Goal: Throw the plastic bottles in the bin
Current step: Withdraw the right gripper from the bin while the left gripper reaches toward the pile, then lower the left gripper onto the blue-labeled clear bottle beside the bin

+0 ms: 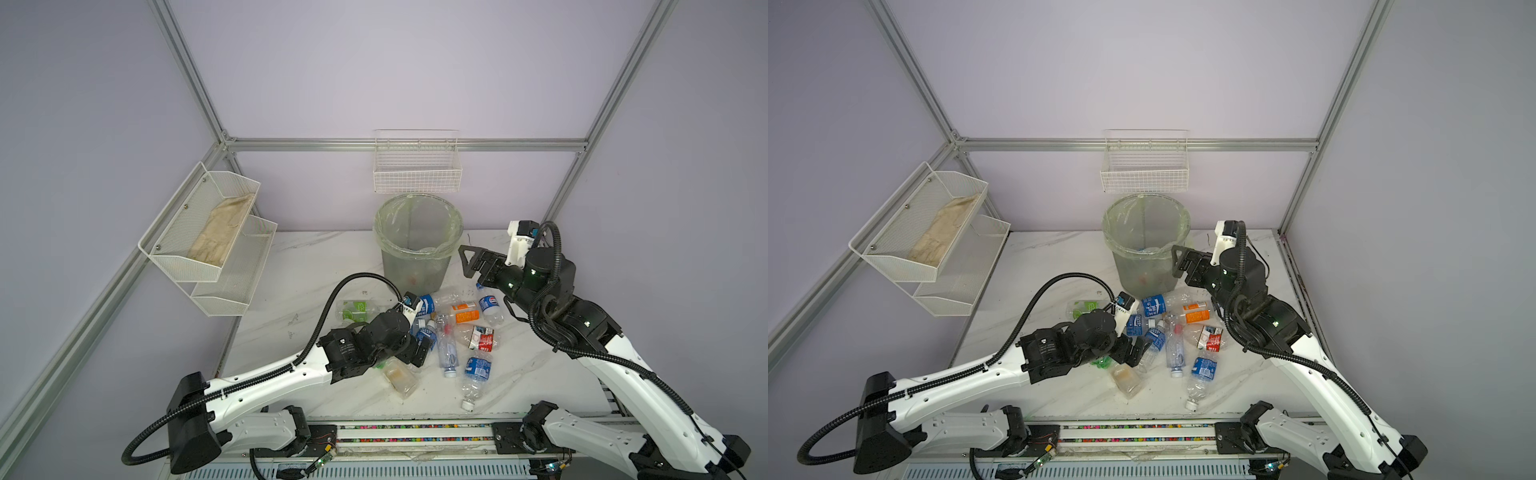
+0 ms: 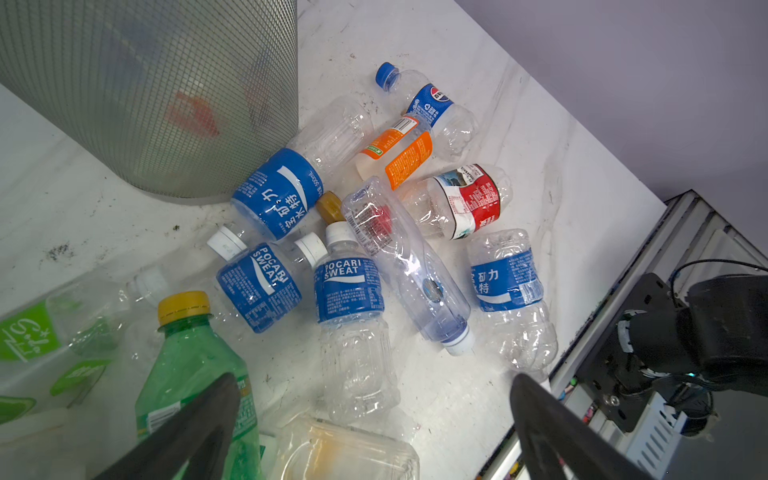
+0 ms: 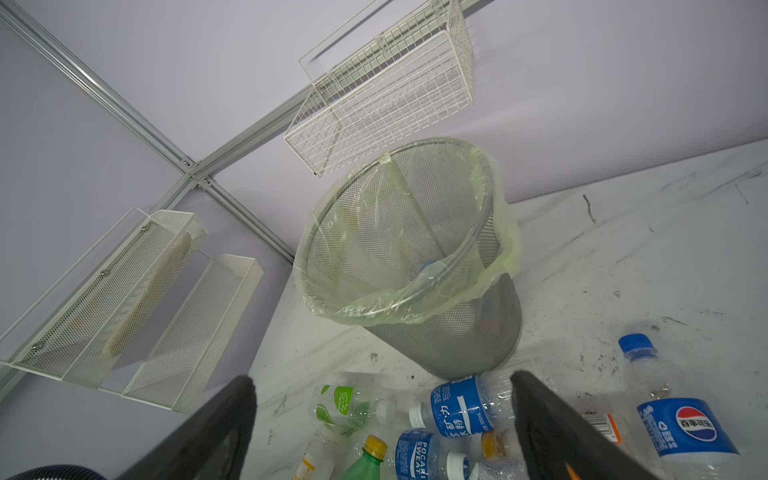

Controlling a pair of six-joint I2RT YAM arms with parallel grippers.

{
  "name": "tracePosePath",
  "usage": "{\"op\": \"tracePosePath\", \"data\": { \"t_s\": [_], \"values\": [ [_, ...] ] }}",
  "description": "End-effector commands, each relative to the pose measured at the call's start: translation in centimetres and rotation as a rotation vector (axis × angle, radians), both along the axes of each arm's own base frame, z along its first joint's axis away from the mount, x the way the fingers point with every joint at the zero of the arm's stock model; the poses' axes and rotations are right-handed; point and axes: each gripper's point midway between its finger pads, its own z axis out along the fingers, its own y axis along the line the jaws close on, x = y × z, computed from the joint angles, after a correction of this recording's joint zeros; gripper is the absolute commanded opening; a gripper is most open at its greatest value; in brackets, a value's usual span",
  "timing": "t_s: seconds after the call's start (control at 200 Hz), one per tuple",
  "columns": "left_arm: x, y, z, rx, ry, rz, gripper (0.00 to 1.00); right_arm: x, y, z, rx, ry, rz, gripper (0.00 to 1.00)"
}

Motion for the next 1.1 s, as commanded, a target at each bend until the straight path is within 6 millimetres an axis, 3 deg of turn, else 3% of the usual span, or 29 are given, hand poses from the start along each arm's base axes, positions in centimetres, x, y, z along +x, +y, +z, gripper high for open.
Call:
{"op": "tracePosePath", "data": {
  "t_s": [0.0, 0.265, 0.58, 1.095],
  "values": [
    [2.9, -1.8, 3.5, -0.022, -0.101, -0.042, 1.0, -0.6, -1.3, 0.3, 0.0, -0.021, -0.034, 0.97],
    [8.0, -2.5, 0.2, 0.166, -0.134, 0.053, 1.0, -1.9, -3.4, 0.6, -0.009, -0.056, -0.088, 0.97],
    [11.7, -3.5, -2.6, 0.323, -0.22, 0.103, 0.98, -3.0, -4.6, -0.3, -0.021, -0.061, -0.105, 0.97],
    [13.7, -6.4, -7.1, 0.451, -0.236, 0.024, 0.92, -3.3, -5.3, -0.9, -0.039, -0.058, -0.125, 0.97]
  ]
}}
